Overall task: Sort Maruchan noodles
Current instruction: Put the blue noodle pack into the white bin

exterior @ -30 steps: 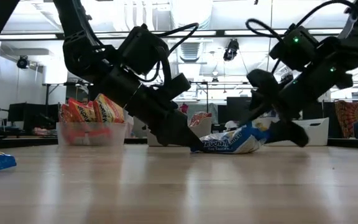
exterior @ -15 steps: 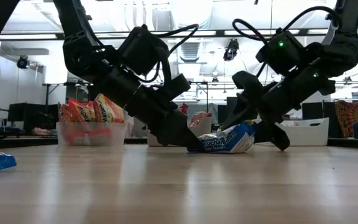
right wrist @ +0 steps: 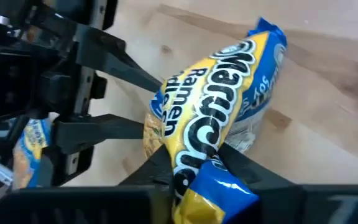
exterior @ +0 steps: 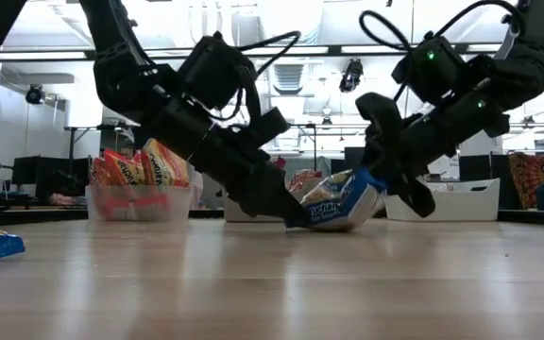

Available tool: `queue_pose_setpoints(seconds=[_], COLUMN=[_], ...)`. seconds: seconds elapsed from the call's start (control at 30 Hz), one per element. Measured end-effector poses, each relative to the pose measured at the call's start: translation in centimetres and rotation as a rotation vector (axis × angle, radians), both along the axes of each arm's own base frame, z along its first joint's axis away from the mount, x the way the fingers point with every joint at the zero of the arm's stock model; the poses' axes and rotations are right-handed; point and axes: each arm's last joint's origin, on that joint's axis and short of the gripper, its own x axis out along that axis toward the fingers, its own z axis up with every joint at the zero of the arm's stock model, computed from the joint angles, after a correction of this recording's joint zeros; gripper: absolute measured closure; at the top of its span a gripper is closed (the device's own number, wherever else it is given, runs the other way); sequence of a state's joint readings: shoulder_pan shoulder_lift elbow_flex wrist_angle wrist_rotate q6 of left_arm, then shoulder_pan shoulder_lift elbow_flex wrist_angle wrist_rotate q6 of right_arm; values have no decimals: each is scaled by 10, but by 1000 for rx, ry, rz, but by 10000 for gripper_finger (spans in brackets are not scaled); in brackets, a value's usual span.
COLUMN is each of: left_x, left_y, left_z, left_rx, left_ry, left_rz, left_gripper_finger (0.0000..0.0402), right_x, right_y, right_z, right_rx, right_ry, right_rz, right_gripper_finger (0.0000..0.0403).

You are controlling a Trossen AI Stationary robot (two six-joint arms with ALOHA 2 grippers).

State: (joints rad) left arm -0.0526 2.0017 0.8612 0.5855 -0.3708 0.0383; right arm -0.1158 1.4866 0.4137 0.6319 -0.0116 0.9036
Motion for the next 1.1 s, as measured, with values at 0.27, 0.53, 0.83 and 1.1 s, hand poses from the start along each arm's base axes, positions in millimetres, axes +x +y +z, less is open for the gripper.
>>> queue_pose_setpoints(seconds=[0.27, 0.53, 0.83, 1.1], left_x=[-16, -54, -90, -108], left_y=[-7, -10, -17, -15], left_z=[27, 64, 93, 106], left_rx=[67, 58, 7, -4], left_ry=[-39, -150, -367, -426], left_rz=[46, 74, 29, 21], left_gripper_finger=[251, 251, 251, 251], right_x=[-4, -19, -36, -57], right_y=[1, 0, -11, -26], right_z=[24, 58, 128, 199], right_rx=[-54, -180, -505, -833], right_ry=[-84, -150, 34, 420], right_rz=[40, 12, -158, -360], right_gripper_finger=[365, 365, 365, 365])
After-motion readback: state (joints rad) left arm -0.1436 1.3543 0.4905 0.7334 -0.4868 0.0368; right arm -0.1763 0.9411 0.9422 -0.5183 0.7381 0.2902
